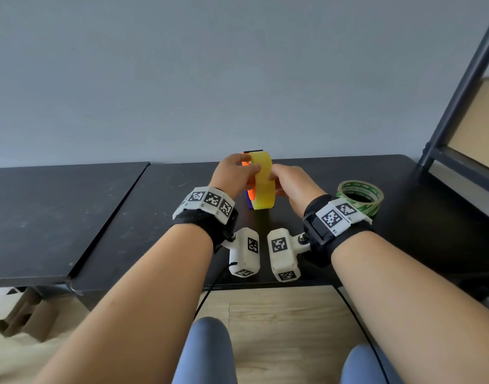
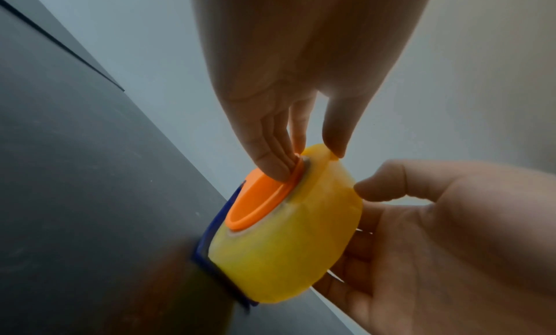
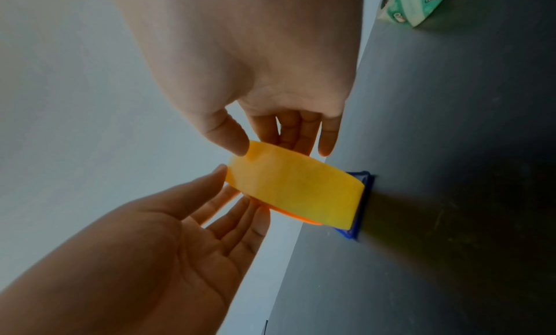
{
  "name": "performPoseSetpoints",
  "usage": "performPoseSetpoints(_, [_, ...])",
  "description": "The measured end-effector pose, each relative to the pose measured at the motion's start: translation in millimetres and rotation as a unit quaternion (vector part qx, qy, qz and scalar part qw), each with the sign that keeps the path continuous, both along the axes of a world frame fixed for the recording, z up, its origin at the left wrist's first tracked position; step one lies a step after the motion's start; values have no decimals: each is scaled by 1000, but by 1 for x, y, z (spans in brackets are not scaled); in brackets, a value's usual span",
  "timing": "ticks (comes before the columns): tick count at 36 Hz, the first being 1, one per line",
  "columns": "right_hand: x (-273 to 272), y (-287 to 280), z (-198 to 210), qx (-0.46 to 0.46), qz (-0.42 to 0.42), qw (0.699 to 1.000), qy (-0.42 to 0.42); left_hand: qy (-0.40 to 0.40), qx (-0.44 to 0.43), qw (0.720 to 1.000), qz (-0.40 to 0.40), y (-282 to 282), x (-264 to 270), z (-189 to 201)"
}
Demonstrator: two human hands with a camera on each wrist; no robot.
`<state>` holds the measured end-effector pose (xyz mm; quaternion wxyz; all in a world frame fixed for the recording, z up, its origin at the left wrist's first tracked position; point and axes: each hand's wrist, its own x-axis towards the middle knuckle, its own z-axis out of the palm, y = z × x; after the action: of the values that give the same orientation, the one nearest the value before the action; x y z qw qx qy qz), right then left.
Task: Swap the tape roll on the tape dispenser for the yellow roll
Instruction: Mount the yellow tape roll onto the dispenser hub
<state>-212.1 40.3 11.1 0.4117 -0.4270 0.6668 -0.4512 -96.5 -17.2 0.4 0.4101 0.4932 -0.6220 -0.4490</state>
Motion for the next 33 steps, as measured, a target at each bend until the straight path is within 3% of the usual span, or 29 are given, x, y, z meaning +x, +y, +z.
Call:
performPoseSetpoints(14, [5,5,-4,12,-12,1000,-4,-32,-34,998,39,4,-3,-5])
performPoseSetpoints(22, [10,12,4,-15,-52,998,-29,-64,-46,997,11,4,-1,-1])
performPoseSetpoints(33, [11,12,4,-16,-43,998,-38,-57,-25,997,-50,23,10,5])
